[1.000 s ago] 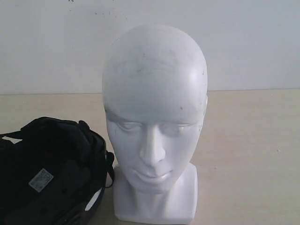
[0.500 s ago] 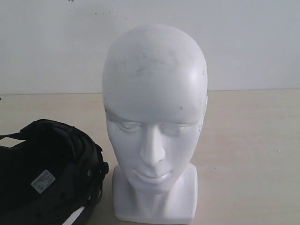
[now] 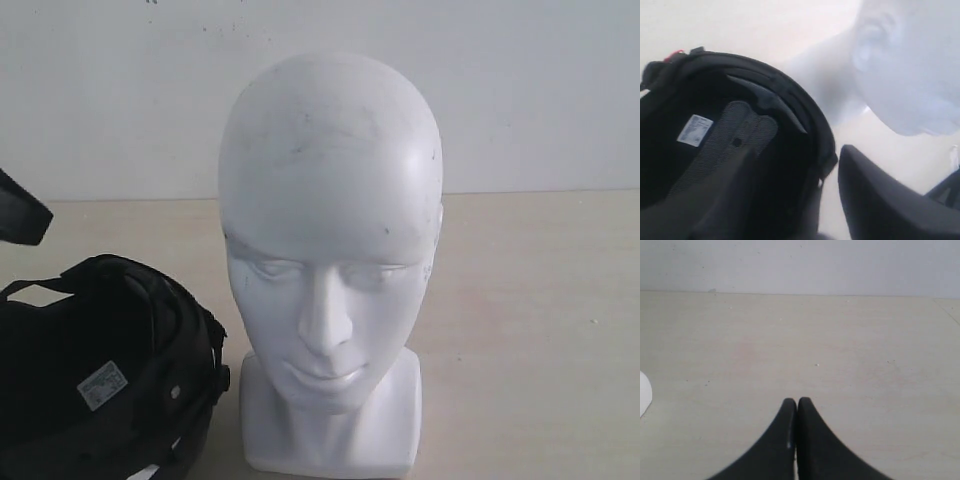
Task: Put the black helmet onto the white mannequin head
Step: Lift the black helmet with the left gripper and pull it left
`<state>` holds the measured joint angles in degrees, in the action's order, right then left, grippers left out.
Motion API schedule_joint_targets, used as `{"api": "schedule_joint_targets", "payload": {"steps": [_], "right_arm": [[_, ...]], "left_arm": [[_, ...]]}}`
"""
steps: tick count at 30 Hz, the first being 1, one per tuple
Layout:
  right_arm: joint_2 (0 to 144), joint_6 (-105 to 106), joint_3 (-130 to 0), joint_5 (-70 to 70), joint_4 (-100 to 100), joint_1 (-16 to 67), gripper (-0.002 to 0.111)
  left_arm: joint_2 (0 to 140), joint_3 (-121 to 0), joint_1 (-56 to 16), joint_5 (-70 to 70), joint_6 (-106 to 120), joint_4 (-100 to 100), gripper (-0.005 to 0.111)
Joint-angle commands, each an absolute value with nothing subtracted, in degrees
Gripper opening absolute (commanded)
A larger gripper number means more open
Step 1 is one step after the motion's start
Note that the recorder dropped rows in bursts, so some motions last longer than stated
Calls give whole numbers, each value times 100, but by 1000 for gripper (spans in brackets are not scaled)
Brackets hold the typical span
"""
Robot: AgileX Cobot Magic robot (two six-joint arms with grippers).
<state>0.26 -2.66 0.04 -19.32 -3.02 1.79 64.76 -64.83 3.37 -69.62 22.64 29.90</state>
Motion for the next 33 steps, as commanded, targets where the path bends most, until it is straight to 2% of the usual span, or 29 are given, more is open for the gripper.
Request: {"api": "schedule_joint_targets", "payload": {"steps": [1, 7, 11, 13, 16, 18, 26, 33], "right_arm": [[0, -262, 0, -1912, -330, 176, 0], [0, -262, 0, -1912, -330, 176, 0], [0, -262, 0, -1912, -330, 176, 0], [0, -262, 0, -1912, -330, 176, 0], [0, -262, 0, -1912, -330, 176, 0], [0, -262, 0, -1912, -330, 176, 0], [0, -262, 0, -1912, -330, 176, 0], [0, -262, 0, -1912, -330, 176, 0]], "left_arm": [[5396, -5936, 14, -6996, 2333, 3087, 50], [3849, -5225, -26, -6996, 2271, 2387, 50], [3341, -4747, -26, -6996, 2366, 2000, 50], [3301, -4542, -26, -6996, 2513, 2224, 56], [3301, -4192, -26, -6996, 3026, 2395, 72], [3301, -3942, -26, -6996, 3460, 2395, 76], [3301, -3207, -26, -6285, 4552, 2871, 76], [3471, -3148, -26, -5819, 5501, 2956, 76]]}}
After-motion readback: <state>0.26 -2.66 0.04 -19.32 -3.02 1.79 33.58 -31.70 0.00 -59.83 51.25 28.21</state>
